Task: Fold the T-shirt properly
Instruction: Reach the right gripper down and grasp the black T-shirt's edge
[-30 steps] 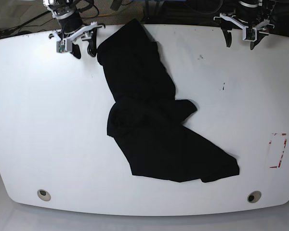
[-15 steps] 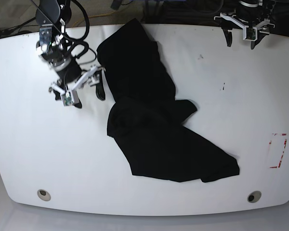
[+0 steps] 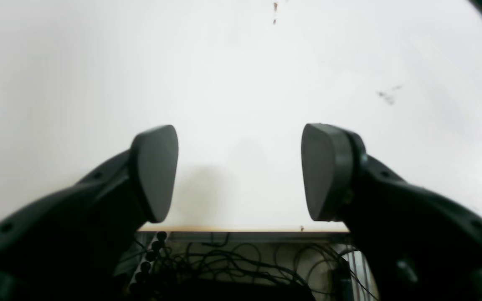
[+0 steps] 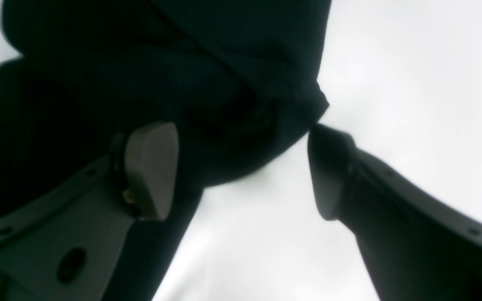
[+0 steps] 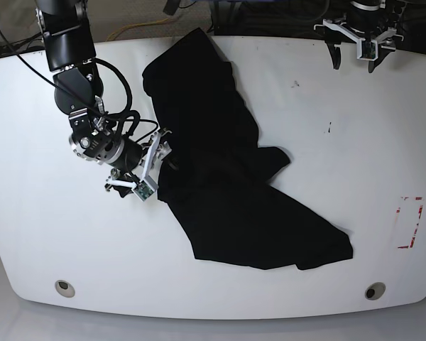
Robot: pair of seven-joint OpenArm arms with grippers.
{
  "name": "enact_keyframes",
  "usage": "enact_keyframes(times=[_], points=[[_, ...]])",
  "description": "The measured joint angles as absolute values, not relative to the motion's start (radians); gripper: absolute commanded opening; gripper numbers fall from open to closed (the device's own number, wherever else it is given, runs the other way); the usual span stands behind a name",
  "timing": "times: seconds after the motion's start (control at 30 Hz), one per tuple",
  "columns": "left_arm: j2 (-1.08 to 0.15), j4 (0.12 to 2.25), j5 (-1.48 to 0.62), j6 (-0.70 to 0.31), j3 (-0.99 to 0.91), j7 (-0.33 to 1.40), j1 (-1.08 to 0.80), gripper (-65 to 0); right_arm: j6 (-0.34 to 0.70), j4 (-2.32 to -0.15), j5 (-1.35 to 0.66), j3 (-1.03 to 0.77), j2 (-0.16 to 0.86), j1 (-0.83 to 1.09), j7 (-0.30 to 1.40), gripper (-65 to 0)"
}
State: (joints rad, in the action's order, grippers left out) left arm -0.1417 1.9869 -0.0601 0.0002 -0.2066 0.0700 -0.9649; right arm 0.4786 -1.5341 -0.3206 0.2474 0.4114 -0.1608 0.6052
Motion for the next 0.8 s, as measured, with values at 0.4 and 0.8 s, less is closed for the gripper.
enact_keyframes(times=[0.4, 0.8], points=[[-0.142, 1.987, -0.060, 0.000, -0.203, 0.073, -0.964, -22.2, 0.505, -1.277, -0.046, 0.416, 0.347, -0.347, 0.488, -19.0], [-0.142, 1.987, -0.060, 0.000, -0.204, 0.074, -0.964, -22.2, 0.585, -1.221, 0.163, 0.262, 0.239, -0.352, 0.423, -19.0]])
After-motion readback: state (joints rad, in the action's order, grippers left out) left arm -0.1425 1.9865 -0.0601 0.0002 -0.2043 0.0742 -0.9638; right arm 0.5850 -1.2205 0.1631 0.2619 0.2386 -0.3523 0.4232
